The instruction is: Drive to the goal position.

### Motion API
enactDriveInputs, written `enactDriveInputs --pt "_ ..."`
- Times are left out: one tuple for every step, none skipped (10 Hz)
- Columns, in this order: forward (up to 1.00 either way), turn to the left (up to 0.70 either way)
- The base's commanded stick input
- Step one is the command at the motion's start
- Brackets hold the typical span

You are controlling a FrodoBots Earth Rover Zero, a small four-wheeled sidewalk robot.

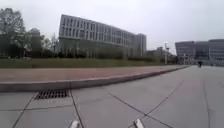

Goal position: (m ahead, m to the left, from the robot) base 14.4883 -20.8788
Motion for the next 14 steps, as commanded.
enactDriveInputs --pt "0.66 -0.08" --pt "0.66 -0.27" --pt "0.66 -0.33" --pt "0.65 -0.33" --pt "0.65 -0.33" --pt "0.65 -0.33" --pt "0.66 -0.33" --pt "0.65 -0.33" --pt "0.65 -0.33" --pt "0.65 -0.33" --pt "0.65 -0.16" --pt "0.65 -0.03" --pt "0.65 -0.03" --pt "0.65 -0.03"
